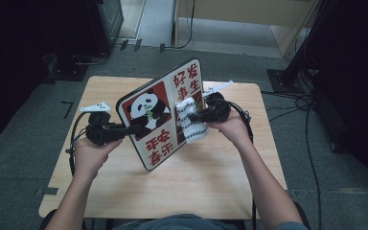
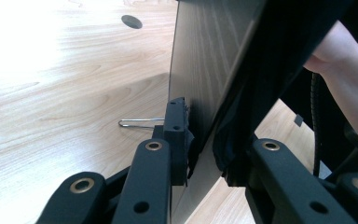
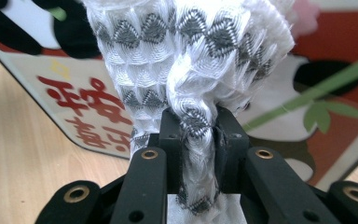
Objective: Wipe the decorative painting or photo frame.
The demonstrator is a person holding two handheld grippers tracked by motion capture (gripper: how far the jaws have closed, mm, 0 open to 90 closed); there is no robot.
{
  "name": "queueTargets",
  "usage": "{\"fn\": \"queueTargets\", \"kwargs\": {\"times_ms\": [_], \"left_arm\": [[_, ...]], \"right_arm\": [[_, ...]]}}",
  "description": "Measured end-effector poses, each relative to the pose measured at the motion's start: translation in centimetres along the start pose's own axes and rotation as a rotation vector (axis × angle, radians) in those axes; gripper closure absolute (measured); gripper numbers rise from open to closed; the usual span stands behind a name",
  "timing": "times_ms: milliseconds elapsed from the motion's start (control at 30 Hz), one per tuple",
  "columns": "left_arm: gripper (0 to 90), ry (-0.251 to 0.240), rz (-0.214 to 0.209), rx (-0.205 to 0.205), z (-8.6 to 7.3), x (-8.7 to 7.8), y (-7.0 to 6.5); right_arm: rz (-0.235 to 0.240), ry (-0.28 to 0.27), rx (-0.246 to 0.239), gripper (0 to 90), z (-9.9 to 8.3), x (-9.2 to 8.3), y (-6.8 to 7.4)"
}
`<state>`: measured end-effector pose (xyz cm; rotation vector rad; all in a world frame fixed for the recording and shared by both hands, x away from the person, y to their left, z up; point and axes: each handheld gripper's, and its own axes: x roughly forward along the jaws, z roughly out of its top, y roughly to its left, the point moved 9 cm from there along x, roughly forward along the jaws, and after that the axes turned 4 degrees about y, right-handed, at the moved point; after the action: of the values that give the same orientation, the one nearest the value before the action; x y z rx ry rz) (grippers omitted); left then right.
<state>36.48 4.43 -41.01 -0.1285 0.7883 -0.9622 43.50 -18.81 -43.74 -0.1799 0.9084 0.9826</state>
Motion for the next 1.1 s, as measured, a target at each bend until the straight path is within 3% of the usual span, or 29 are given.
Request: {"fn": "queueTargets", "kwargs": {"times_ms": [133,400,533,900,1100], "left_arm": [[75.9,0.006,-0.005,-0.003,-0.1,0.0,0.0],[76.5,0.004,0.007,0.004,-0.1,-0.1,0.0],[76.0,0.004,-0.007,-0.009,-0.1,-0.1,0.0],[77.3,0.0,0.015,0.007,0.0,-0.1,0.1],[77.5,-0.006,-0.003,-0.001,0.0,-0.2,0.3]], "right_arm": [[-0.001,0.008,-0.021,76.9,0.7,-0.1,0.6],[0.021,-0.035,-0.044,76.9,3.4,-1.3,1.4],[0.025,-0.054,-0.057,76.8,5.0,-2.3,1.8],[-0.018,-0.122,-0.132,76.4,10.4,-5.6,2.9],[-0.02,-0.135,-0.121,76.5,11.6,-5.3,2.8]]}}
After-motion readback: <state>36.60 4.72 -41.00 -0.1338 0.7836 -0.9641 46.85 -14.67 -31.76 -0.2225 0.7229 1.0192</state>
